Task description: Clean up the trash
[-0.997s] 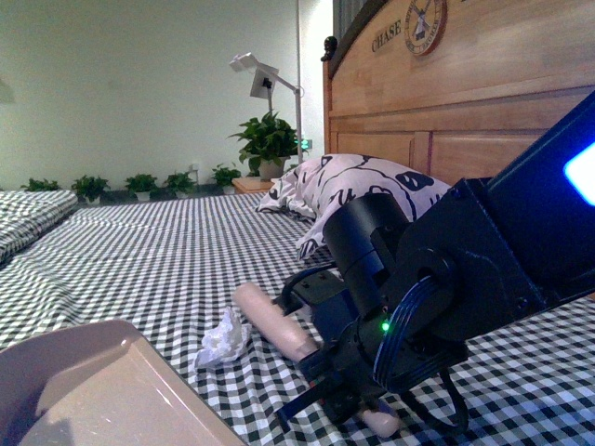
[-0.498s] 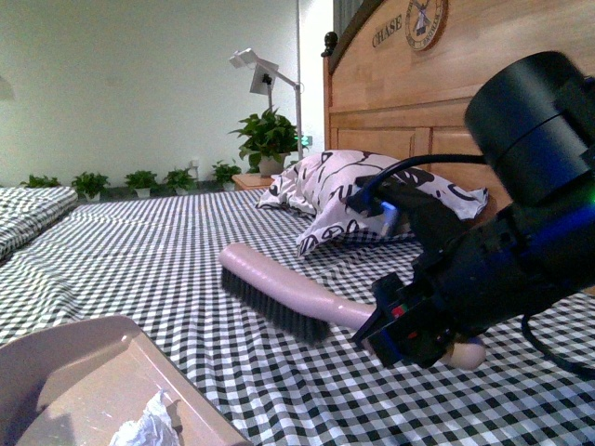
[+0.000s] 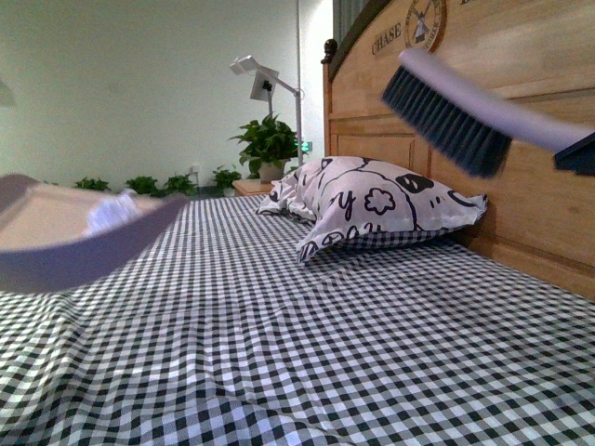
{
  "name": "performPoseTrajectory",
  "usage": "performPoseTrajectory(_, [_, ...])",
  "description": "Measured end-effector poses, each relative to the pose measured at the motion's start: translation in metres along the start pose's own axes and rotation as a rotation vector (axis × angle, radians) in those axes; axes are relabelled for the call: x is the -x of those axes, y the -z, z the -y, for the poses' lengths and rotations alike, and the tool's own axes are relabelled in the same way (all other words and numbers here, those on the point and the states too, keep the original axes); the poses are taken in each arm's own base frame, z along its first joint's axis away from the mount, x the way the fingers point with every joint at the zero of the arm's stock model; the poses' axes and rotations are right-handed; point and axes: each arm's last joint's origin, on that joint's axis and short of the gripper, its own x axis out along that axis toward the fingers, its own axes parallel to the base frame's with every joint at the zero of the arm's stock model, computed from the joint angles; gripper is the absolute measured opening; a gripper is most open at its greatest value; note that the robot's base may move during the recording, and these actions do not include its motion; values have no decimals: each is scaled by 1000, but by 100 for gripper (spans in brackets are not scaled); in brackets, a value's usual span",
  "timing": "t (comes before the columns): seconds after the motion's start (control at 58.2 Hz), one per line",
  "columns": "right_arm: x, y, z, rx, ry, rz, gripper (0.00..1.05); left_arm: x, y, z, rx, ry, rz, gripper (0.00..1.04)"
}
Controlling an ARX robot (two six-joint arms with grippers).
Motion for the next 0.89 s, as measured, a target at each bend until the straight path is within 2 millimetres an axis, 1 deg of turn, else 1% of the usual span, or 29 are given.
performPoseTrajectory(0.034, [14, -4, 1, -12, 5, 31, 21, 3, -4, -1, 30, -22, 18, 28])
performPoseTrajectory(0.086, [27, -9, 1, -26, 3, 64, 21, 8, -10, 0, 83, -53, 43, 28])
performPoseTrajectory(0.172, [58, -18, 0, -46, -3, 134, 21, 15, -18, 3, 142, -99, 71, 28])
performPoseTrajectory(0.241, [77, -22, -3, -56, -8, 171, 21, 22, -24, 7, 157, -135, 96, 28])
performPoseTrajectory(0.327, [102, -26, -10, -67, -26, 218, 21, 36, -36, 17, 148, -185, 143, 28])
performPoseTrajectory(0.344, [103, -26, -11, -68, -27, 221, 21, 38, -37, 18, 147, -186, 149, 28])
performPoseTrajectory(0.43, [123, -28, -19, -79, -50, 258, 21, 54, -49, 30, 132, -199, 200, 28])
performPoseTrajectory(0.498, [135, -30, -25, -80, -58, 286, 21, 67, -57, 39, 126, -202, 236, 28])
performPoseTrajectory(0.55, [146, -32, -34, -94, -68, 313, 21, 78, -62, 46, 120, -207, 265, 28])
performPoseTrajectory(0.601, [152, -32, -40, -106, -79, 325, 21, 86, -65, 50, 126, -202, 282, 28])
performPoseTrajectory(0.67, [157, -33, -49, -117, -97, 340, 21, 95, -68, 55, 127, -206, 301, 28])
performPoseTrajectory(0.773, [166, -31, -70, -156, -140, 368, 21, 111, -70, 64, 141, -181, 323, 28])
performPoseTrajectory(0.894, [171, -28, -83, -178, -155, 392, 21, 123, -71, 72, 150, -162, 344, 28])
